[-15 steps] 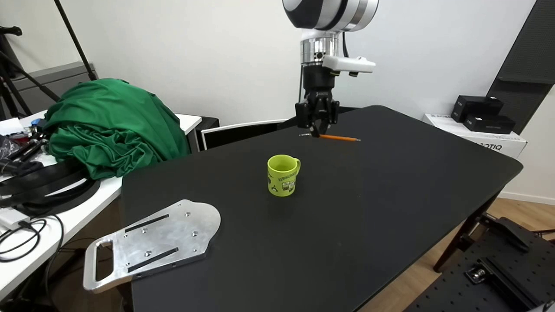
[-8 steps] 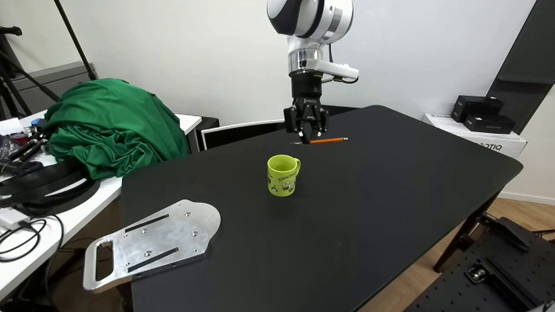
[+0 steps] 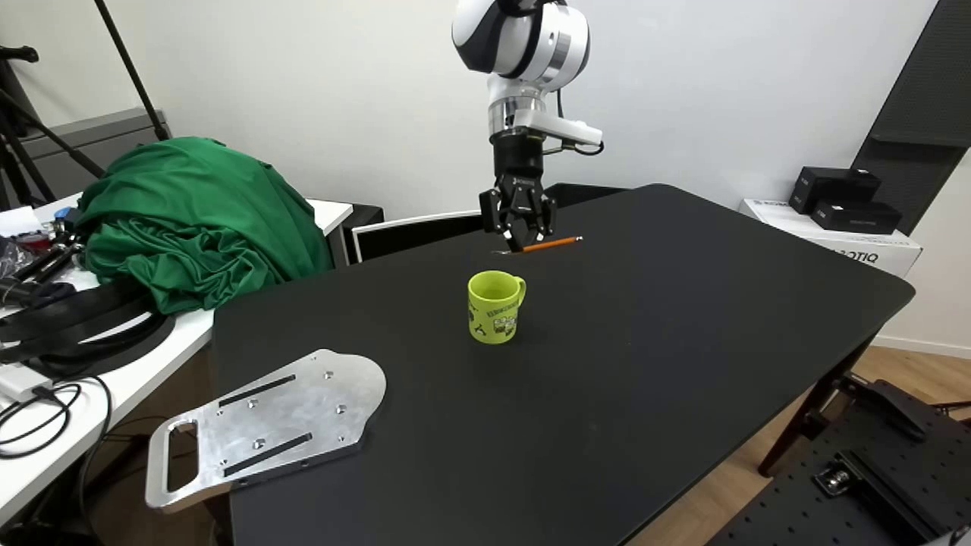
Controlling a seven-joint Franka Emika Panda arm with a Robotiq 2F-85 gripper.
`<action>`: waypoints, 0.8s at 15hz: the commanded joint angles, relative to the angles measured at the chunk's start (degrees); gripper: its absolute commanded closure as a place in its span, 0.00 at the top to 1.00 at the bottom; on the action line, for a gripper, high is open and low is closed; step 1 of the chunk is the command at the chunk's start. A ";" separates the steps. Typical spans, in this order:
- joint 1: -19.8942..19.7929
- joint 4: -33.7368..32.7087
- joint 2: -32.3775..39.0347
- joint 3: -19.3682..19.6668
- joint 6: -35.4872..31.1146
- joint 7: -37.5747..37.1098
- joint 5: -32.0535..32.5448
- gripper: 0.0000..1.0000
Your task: Put the pen in the mug
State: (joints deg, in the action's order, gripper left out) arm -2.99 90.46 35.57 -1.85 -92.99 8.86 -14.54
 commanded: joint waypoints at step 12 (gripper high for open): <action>-1.25 -17.87 16.89 -0.43 7.40 -5.48 -1.55 0.04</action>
State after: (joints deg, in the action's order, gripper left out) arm -3.80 77.59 48.95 -1.83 -88.55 6.42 -15.27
